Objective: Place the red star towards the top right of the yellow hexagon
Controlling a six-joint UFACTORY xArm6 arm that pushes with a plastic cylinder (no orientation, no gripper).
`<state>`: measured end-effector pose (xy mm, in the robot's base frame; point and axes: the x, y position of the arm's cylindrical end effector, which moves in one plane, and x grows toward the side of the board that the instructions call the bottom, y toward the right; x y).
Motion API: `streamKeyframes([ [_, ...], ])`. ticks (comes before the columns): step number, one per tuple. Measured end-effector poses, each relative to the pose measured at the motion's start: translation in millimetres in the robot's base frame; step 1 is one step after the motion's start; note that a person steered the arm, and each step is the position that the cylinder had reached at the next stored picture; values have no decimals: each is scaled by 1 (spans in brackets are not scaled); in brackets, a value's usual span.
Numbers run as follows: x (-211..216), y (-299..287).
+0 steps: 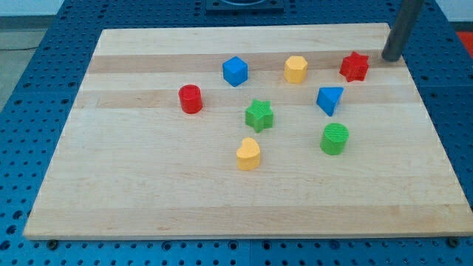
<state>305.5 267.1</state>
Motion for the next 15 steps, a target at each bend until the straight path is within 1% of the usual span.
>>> streamKeyframes([
  [1,3,-11],
  [3,8,-13],
  [4,34,-14],
  [5,41,-18],
  [9,41,-41],
  [14,40,-87],
  [15,28,-87],
])
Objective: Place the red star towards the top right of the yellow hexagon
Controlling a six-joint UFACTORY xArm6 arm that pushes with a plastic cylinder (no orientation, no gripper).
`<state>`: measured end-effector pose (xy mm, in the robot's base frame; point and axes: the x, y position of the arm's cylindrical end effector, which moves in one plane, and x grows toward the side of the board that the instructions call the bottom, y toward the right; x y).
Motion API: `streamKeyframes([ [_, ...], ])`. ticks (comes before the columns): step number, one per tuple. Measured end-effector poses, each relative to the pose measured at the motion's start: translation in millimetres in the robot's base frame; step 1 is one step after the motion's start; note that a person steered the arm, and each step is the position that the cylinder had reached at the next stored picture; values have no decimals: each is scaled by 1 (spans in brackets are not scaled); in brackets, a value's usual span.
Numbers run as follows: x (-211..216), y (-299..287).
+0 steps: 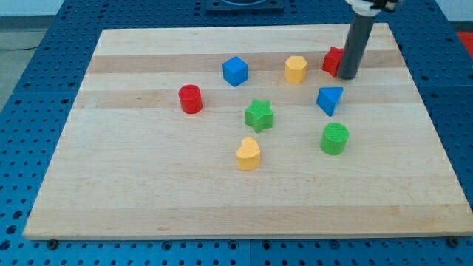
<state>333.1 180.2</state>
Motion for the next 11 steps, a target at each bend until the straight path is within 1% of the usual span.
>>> streamKeyframes([
  [1,-7,0],
  [2,13,0],
  [3,32,-12],
  [4,13,-26],
  [5,-6,-26],
  [7,-8,-26],
  [9,-8,4],
  [10,-11,5],
  [11,-11,-14],
])
